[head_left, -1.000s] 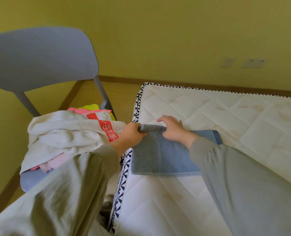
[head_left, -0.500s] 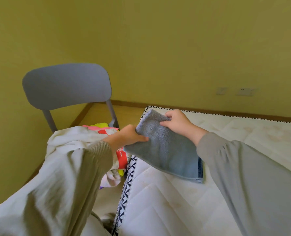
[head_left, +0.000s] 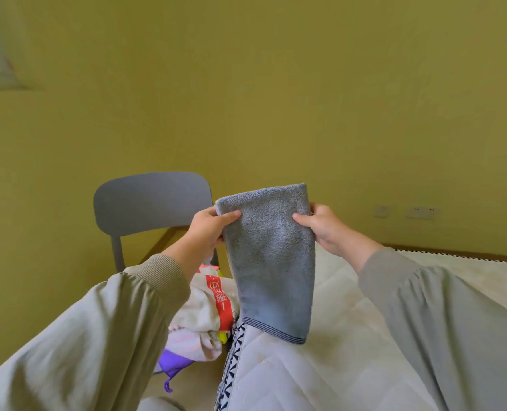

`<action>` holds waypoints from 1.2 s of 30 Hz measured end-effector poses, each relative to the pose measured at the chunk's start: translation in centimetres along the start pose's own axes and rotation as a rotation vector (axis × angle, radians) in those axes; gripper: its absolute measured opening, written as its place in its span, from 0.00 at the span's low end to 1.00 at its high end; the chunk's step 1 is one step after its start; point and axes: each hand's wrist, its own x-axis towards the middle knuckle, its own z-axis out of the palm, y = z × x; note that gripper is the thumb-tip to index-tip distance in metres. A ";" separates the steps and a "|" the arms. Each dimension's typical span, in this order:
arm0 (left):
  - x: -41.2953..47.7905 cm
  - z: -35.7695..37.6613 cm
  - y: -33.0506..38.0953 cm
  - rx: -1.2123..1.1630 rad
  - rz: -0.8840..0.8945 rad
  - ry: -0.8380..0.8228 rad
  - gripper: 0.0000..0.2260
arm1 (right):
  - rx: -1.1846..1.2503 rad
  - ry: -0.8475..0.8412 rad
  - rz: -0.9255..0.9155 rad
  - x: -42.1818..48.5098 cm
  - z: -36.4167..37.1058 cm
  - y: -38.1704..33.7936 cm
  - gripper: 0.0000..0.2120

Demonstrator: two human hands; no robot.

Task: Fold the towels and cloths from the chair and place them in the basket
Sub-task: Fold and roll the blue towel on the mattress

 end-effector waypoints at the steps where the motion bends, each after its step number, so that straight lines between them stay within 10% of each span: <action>1: -0.5 0.0 0.6 -0.005 0.028 0.004 0.04 | 0.044 -0.018 -0.002 -0.6 0.2 -0.6 0.06; 17: -5.5 -3.5 4.9 0.542 0.536 0.074 0.09 | -0.628 0.050 -0.562 -6.0 1.8 -6.1 0.18; 29: -7.0 -5.8 4.4 1.328 1.210 -0.010 0.15 | -0.855 -0.039 -0.544 -6.2 2.1 -7.2 0.15; 36: -6.5 -5.5 4.6 1.201 0.934 -0.058 0.08 | -1.009 -0.066 -0.478 -5.8 1.6 -7.9 0.08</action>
